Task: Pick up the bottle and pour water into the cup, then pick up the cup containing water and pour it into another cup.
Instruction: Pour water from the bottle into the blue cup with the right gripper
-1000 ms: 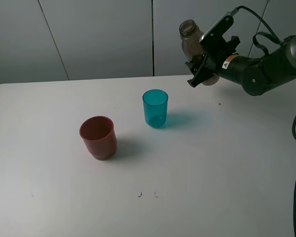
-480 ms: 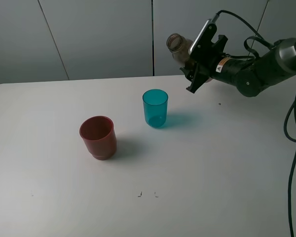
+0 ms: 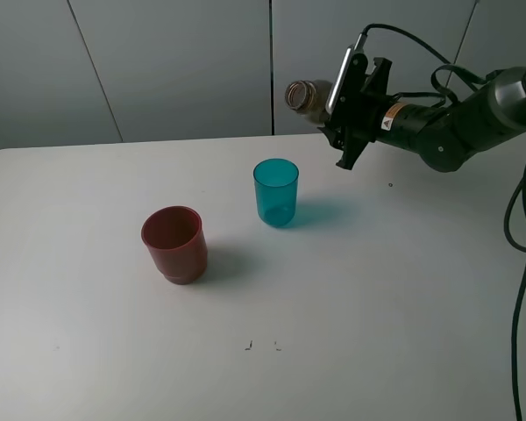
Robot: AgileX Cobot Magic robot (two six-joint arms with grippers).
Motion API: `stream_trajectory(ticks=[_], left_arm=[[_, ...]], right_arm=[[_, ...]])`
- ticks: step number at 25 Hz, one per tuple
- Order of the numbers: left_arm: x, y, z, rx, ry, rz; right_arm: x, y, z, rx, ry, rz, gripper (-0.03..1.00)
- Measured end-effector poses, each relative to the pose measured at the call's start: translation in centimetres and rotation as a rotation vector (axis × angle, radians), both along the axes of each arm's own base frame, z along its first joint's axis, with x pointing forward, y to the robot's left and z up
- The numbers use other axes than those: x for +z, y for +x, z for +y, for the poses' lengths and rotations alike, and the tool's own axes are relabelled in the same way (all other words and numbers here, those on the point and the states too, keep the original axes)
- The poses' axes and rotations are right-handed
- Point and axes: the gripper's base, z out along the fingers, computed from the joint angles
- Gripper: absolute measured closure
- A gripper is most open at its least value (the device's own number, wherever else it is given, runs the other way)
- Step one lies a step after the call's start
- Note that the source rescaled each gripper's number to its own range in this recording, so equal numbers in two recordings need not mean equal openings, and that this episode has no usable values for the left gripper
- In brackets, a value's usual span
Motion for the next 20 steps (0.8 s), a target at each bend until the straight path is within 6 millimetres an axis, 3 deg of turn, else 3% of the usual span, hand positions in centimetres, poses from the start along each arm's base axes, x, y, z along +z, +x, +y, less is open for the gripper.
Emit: stream_trajectory(ticks=[20], left_arm=[[0.0, 0.0, 0.0, 0.0, 0.0, 0.0]], right_arm=[[0.0, -0.7, 2.0, 0.119, -0.172, -0.097, 0.96]])
